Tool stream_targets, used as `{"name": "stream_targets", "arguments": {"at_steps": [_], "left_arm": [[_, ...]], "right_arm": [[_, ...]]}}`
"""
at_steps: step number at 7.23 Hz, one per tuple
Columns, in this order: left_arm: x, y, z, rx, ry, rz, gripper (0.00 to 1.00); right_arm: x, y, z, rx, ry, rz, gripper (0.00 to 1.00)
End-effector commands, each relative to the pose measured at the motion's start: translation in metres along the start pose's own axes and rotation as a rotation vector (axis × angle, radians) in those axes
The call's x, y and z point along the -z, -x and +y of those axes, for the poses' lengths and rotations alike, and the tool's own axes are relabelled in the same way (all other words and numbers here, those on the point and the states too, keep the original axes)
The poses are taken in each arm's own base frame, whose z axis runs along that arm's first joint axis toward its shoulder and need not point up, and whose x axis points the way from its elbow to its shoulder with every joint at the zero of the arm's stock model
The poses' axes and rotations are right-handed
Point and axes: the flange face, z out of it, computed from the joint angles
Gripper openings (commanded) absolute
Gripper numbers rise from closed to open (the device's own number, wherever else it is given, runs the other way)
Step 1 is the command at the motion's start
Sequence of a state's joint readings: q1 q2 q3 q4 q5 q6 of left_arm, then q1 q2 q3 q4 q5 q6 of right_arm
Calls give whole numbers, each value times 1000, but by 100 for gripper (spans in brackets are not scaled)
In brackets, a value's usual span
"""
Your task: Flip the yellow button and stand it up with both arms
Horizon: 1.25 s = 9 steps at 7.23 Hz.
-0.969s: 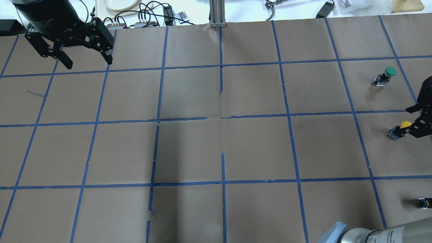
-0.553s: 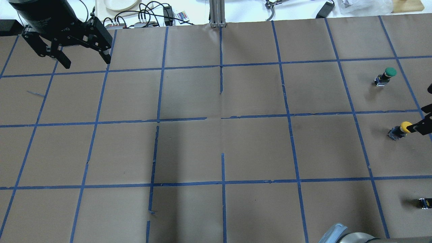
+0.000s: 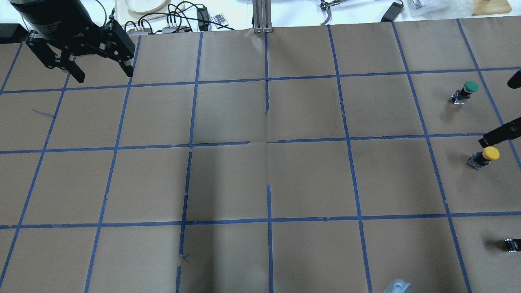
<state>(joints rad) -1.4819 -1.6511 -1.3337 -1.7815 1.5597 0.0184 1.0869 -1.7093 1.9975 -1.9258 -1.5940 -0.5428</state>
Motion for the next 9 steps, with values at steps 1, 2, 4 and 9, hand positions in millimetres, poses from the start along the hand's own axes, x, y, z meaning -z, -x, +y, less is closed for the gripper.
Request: {"name": "stream_targets", "arguments": {"at_steps": [1, 2, 4, 9], "left_arm": [[-1, 1, -1, 2, 1, 0, 100], [1, 1, 0, 2, -2, 0, 100], [-1, 1, -1, 2, 1, 1, 100], [0, 1, -1, 2, 0, 1, 100]], "right_arm": [[23, 92, 3, -303, 85, -6, 100], [55, 126, -1, -296, 97, -5, 100], [110, 169, 1, -358, 142, 1, 100], [111, 199, 12, -304, 157, -46, 100]]}}
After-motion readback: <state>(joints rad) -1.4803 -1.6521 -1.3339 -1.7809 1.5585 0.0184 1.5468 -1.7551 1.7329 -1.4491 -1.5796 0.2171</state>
